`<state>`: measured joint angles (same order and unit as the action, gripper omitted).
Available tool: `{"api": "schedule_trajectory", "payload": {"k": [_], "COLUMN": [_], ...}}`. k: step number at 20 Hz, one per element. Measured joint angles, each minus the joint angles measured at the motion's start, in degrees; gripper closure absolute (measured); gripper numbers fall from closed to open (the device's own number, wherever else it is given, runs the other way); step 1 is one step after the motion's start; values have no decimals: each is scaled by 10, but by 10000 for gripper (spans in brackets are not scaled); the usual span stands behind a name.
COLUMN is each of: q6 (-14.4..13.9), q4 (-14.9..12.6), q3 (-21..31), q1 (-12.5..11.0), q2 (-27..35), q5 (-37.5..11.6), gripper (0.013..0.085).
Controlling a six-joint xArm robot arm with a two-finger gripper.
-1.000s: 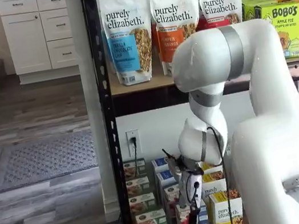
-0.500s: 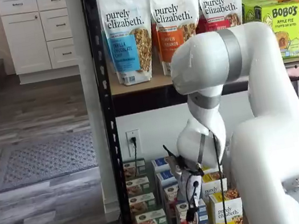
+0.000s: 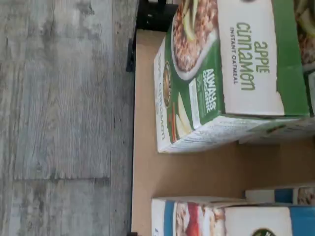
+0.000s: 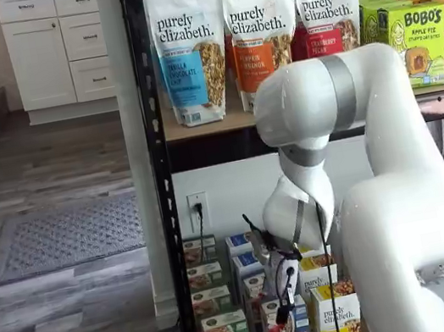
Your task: Pick up the blue and white box that is on the bottom shelf, the second box from the left
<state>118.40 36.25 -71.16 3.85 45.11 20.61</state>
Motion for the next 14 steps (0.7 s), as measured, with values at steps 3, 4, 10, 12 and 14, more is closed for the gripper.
{"api": "schedule_trajectory", "payload": {"k": [3,4,10,12,14], "q6": [-8,-8,-13,-16,-17], "q4": [-10,-11,-18,-23,-25], "q3": [-16,-22,-58,-68,-77], "q1": [-2,-2,-6,-7,-8], "q2": [15,20,50,58,66], "q5": [1,0,5,7,7], "gripper": [130,130,130,130,130]}}
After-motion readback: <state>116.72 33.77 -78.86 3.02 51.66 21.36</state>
